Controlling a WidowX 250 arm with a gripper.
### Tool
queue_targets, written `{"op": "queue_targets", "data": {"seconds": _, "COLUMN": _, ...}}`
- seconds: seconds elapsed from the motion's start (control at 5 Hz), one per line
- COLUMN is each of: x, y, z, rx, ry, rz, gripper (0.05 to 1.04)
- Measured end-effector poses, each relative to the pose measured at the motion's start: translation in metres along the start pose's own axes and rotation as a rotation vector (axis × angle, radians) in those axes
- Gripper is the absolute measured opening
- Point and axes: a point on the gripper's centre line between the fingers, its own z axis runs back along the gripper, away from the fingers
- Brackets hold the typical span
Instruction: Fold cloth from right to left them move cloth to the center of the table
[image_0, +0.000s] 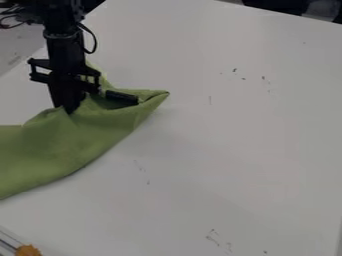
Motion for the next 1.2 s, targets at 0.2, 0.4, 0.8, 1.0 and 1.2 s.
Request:
{"op": "queue_targets", "data": {"seconds": 0.2, "x": -0.004, "y": -0.016, "z": -0.004, "rx": 0.002, "ry": 0.023, "rz": -0.001, "gripper": 0.087}}
{"op": "queue_targets", "data": {"seconds": 0.4, "x": -0.011, "y": -0.033, "z": 0.019, "rx": 0.026, "ry": -0.037, "rz": 0.001, "gripper": 0.087}}
{"op": "queue_targets", "data": {"seconds": 0.8, "x": -0.012, "y": -0.052, "z": 0.039, "rx": -0.027, "ry": -0.038, "rz": 0.000, "gripper": 0.087}}
{"op": "queue_targets", "data": {"seconds": 1.0, "x": -0.013, "y": -0.058, "z": 0.054, "rx": -0.041, "ry": -0.082, "rz": 0.007, "gripper": 0.087}}
{"op": "queue_targets", "data": {"seconds": 1.2, "x": -0.015, "y": -0.072, "z": 0.065, "rx": -0.066, "ry": -0.117, "rz": -0.001, "gripper": 0.087}}
